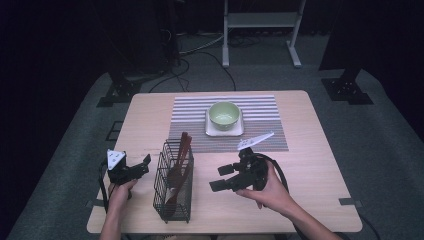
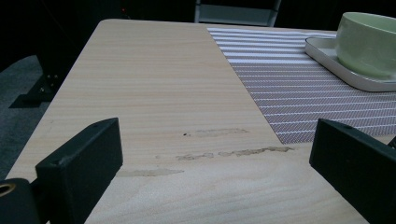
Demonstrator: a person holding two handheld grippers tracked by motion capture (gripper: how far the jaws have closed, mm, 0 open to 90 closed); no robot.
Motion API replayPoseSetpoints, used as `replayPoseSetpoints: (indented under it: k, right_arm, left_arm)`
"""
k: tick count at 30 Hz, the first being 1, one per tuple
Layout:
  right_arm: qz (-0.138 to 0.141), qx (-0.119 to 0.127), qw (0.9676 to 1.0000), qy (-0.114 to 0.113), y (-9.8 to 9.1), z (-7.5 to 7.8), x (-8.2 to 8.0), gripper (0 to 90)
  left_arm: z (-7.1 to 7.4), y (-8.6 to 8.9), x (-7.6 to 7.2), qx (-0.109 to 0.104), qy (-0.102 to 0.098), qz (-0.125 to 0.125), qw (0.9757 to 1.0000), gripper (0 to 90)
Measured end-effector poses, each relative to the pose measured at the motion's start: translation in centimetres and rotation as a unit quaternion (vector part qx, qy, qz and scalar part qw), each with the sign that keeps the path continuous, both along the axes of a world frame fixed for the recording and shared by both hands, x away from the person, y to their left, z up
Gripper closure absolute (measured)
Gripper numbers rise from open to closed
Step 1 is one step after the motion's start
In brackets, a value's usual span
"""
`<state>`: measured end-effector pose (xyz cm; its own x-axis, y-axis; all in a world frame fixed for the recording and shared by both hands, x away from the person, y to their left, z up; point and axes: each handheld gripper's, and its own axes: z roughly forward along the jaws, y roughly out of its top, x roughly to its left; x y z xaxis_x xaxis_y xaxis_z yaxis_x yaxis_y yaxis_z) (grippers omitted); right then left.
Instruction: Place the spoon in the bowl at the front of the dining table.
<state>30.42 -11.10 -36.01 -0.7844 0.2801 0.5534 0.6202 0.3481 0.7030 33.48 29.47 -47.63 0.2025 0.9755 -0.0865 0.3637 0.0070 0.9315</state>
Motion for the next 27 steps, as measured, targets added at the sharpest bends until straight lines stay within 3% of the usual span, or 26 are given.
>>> replayPoseSetpoints:
  k: [27]
  right_arm:
    - [0.032,-0.014,0.9990,0.026,3.5,1.0,1.3,20.0]
  left_arm:
    - [0.0,0.0,0.0,-0.001,0.000,-0.001,1.0000,1.7]
